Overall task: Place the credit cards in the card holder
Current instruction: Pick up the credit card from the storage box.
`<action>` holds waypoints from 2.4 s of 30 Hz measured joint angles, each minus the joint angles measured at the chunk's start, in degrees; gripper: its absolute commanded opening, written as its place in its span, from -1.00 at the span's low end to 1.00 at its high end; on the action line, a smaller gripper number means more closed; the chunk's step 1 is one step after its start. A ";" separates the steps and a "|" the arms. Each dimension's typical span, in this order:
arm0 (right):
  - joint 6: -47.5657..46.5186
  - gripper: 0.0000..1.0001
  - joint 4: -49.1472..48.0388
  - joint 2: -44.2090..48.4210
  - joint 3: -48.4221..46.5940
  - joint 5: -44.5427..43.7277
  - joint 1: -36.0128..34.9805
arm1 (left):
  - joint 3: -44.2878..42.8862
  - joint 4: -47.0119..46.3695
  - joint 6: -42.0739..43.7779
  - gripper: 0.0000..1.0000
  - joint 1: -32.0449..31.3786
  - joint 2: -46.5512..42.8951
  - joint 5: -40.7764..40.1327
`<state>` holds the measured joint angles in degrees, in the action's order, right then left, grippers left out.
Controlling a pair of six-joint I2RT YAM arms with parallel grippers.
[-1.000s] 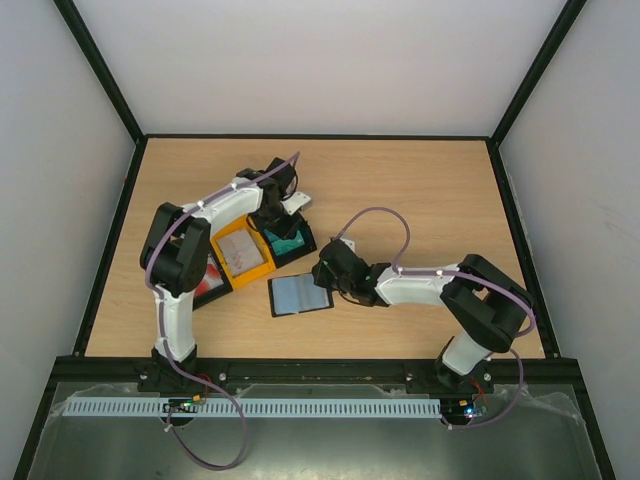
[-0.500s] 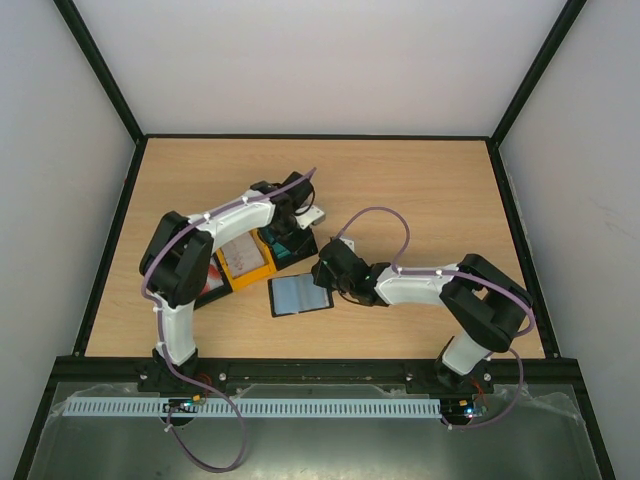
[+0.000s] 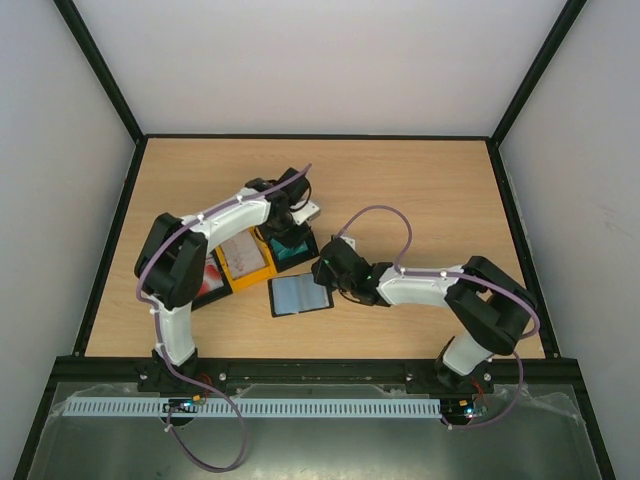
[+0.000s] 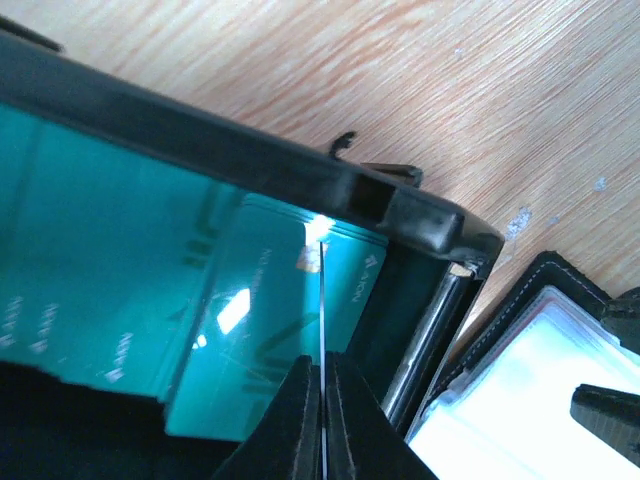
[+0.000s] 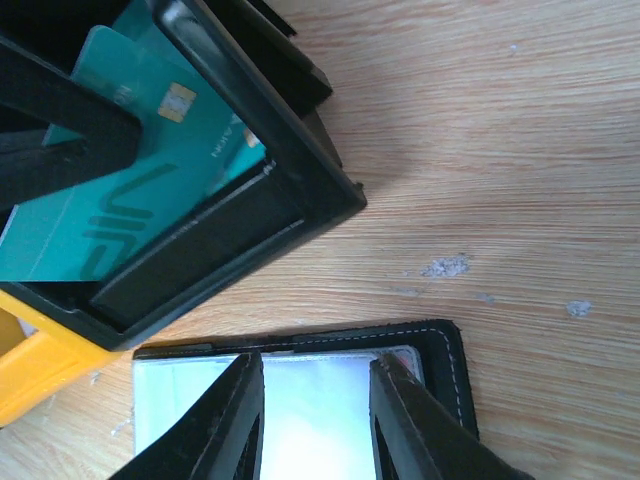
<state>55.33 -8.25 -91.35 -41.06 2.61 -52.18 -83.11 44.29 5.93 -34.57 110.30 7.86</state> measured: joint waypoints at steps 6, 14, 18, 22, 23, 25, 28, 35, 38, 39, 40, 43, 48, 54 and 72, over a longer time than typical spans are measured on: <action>-0.24 -0.35 0.28 4.22 0.48 -0.13 0.17 | -0.11 0.31 -1.36 -0.95 0.39 -7.34 -1.09; -3.63 0.02 0.94 18.71 1.01 5.44 3.87 | -0.26 -4.35 -14.88 -0.95 0.72 -19.56 -0.85; -3.41 0.14 -0.24 26.77 0.55 10.93 4.92 | 2.01 -11.06 -27.47 -0.87 2.12 -27.23 4.04; -1.22 0.15 -1.68 31.28 -0.15 14.29 4.92 | 9.27 -19.02 -38.07 -0.92 1.99 -38.82 9.66; -0.57 0.15 -2.38 32.28 -0.11 15.15 4.92 | 10.67 -20.72 -40.39 -0.94 1.92 -41.40 11.41; 1.05 0.14 -4.98 34.27 0.09 16.98 4.92 | 12.92 -24.28 -44.46 -0.95 1.57 -45.35 15.06; 2.62 0.03 -8.87 36.72 0.11 19.74 4.92 | 15.82 -28.85 -49.35 -0.95 1.53 -48.54 19.76; 5.97 -0.52 -14.16 36.81 0.07 25.97 4.92 | 19.80 -34.56 -57.02 -0.96 1.53 -50.40 26.60; 7.21 -0.95 -15.30 36.59 0.09 27.06 4.92 | 20.76 -36.70 -58.97 -0.82 1.53 -51.12 28.39; 7.58 -0.96 -15.41 36.59 0.11 27.02 4.94 | 21.29 -37.73 -59.45 -0.56 1.53 -51.43 28.96; 8.07 -0.96 -15.78 36.65 0.15 26.97 4.92 | 21.88 -38.49 -59.91 -0.32 1.53 -51.78 29.24; 8.66 -0.96 -16.37 37.00 0.17 25.88 4.87 | 23.93 -40.48 -61.31 -0.09 1.62 -52.63 29.88; 10.73 -0.96 -16.76 36.94 0.68 23.37 4.94 | 28.15 -44.52 -63.89 -0.65 0.09 -54.40 30.32; 12.52 -0.96 -17.84 36.20 1.44 22.53 4.96 | 32.11 -47.45 -65.40 -0.95 -1.53 -54.40 29.33; 0.63 0.22 0.66 42.12 7.72 13.46 5.05 | 41.44 -40.79 -57.94 -0.95 -1.88 -56.43 19.93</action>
<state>55.96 -7.60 -49.23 -33.34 16.08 -47.13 -41.67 3.51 -52.01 -36.45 53.87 27.79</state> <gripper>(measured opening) 0.602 0.025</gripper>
